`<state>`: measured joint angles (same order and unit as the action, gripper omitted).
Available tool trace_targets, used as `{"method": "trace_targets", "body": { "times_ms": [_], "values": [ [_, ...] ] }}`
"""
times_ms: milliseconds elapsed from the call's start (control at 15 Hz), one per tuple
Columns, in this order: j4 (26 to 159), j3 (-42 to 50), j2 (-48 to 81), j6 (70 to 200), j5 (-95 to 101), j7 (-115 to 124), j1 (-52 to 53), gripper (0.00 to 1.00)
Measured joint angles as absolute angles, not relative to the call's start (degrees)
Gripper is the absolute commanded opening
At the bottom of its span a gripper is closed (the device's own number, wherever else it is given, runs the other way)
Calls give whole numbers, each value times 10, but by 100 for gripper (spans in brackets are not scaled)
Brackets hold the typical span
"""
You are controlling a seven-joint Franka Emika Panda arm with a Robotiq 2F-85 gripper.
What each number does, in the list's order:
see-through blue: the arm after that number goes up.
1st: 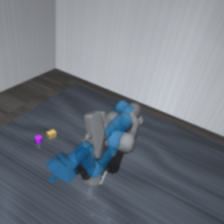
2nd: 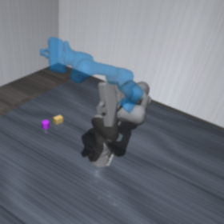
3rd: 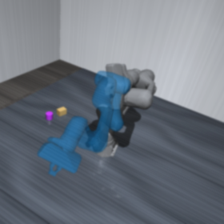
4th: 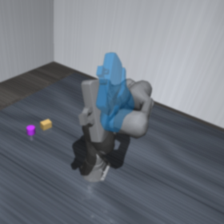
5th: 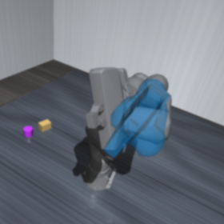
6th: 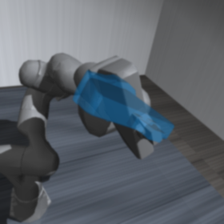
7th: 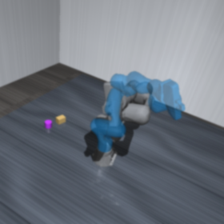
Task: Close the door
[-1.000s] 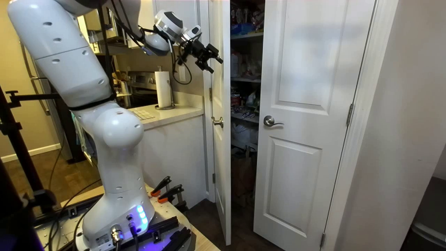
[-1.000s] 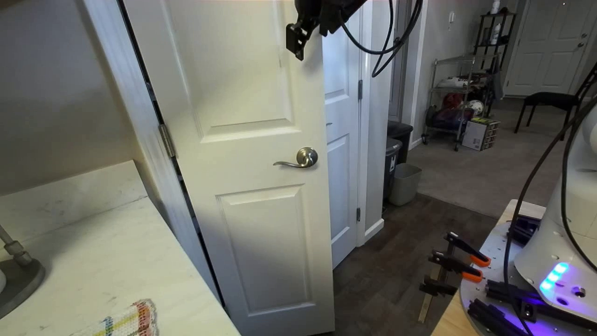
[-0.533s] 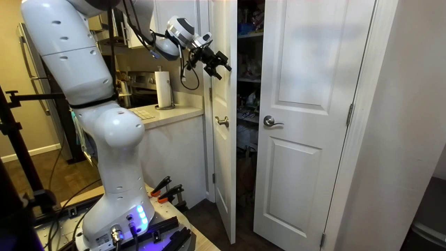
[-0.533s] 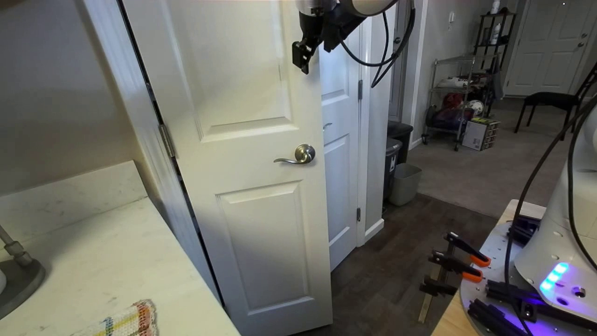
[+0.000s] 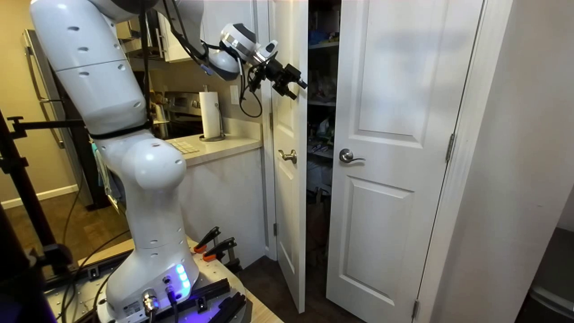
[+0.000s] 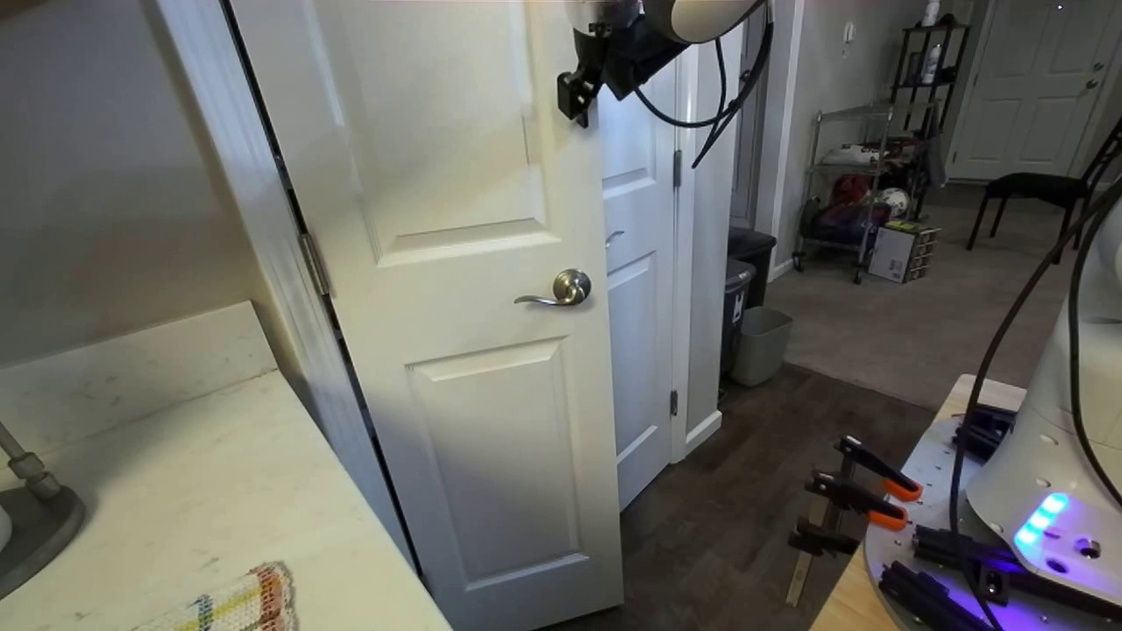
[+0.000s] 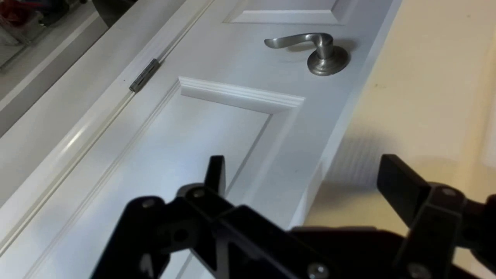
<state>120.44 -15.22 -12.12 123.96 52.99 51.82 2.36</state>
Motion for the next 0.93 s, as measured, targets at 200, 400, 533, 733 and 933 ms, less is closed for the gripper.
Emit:
{"method": "trace_targets", "body": {
  "times_ms": [200, 400, 533, 733, 933],
  "values": [
    [1180, -155, -113, 1218, 560, 560, 33, 100],
    [1157, -157, -105, 1193, 558, 567, 55, 100],
    [1158, -151, -105, 1193, 558, 567, 55, 100],
    [1158, -149, -105, 1193, 558, 567, 55, 100],
    [1158, -148, -105, 1193, 558, 567, 56, 100]
  ]
}}
